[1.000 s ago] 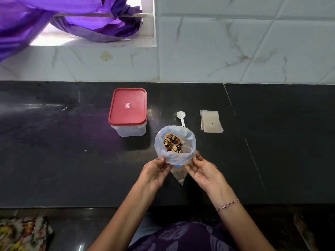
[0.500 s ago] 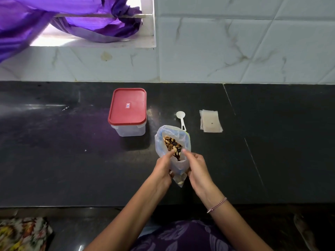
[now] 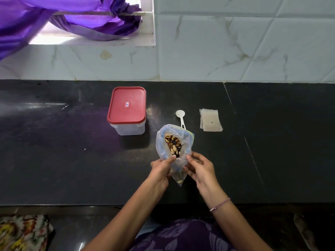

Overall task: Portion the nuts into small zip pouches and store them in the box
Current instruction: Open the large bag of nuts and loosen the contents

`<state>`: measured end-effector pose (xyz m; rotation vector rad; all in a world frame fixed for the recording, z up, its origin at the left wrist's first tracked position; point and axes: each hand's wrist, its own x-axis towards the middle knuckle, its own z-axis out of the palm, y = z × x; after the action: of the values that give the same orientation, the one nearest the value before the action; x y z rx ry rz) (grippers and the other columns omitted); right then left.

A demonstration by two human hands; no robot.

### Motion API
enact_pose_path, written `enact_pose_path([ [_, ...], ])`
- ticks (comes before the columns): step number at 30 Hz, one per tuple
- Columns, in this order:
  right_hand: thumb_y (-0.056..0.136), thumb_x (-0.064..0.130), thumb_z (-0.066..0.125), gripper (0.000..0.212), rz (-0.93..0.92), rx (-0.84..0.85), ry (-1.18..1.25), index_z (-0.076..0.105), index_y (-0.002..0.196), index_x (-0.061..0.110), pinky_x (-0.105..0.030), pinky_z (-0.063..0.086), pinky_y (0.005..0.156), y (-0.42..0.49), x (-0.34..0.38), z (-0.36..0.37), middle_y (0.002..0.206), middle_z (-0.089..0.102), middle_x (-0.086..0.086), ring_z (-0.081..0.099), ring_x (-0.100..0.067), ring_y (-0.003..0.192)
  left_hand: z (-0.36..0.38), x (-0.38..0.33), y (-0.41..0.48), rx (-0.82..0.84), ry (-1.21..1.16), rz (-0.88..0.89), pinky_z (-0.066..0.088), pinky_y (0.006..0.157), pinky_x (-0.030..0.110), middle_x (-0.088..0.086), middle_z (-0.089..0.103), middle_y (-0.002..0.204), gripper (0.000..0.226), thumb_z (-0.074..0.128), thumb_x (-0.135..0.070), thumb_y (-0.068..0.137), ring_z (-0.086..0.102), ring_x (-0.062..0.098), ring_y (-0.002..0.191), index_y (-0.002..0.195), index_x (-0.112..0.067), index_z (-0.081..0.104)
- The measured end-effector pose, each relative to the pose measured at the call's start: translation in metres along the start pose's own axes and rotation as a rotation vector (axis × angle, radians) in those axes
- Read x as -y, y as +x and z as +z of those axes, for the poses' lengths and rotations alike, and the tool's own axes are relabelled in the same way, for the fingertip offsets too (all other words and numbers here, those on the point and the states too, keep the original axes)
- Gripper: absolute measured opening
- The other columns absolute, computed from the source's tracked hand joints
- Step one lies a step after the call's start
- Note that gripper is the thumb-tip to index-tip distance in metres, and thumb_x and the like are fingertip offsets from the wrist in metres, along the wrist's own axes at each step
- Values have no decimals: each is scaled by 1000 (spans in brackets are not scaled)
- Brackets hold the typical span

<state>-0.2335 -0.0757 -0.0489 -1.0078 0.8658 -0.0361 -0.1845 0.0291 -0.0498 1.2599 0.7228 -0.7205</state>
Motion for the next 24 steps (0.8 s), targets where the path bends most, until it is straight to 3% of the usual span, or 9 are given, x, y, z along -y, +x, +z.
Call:
enact_pose_path([
  [4,88,3,62,9,62,-28,139,64,93,10,-28,55,52,-3,-4,3,96,69,-13,67,-22,83,-8,7,-5,30,-72,16,53,60,24,13,66,87,15,69,-4,85,63,18,76,96,2,60],
  [10,93,1,54,10,134,-45,264,62,96,5,-36,54,68,-1,-6,8,95,67,-14,66,-24,85,-13,8,-1,-44,-130,85,55,72,27,17,68,101,28,64,7,86,67,22,87,114,6,62],
  [15,97,-2,44,16,195,-54,298,59,99,3,-38,49,76,5,-1,8,94,65,-14,64,-24,83,-12,4,-1,-14,-297,51,54,60,28,18,63,94,45,55,12,89,64,21,76,133,4,46],
  [17,98,-3,37,24,243,-49,294,56,112,3,-38,46,78,9,2,8,105,63,-16,62,-28,96,-11,-1,1,15,-321,3,54,58,29,21,60,96,39,49,14,91,63,24,77,129,5,45],
  [19,98,-4,31,34,279,-25,255,53,122,4,-36,46,74,13,4,9,114,60,-18,61,-29,100,-9,-3,2,41,-288,-22,52,63,33,23,59,96,27,40,15,92,60,27,78,116,10,51],
  [22,95,-7,31,37,219,-8,137,52,122,5,-35,51,64,20,5,11,103,63,-16,62,-26,85,-5,-1,5,46,-213,-24,50,61,33,22,59,89,28,36,16,91,59,28,78,113,9,51],
  [24,94,-8,35,30,131,-42,18,44,118,9,-42,55,71,27,2,9,109,59,-17,63,-28,96,-3,0,8,14,-96,23,53,55,31,21,60,100,30,39,12,91,61,27,81,119,5,46],
])
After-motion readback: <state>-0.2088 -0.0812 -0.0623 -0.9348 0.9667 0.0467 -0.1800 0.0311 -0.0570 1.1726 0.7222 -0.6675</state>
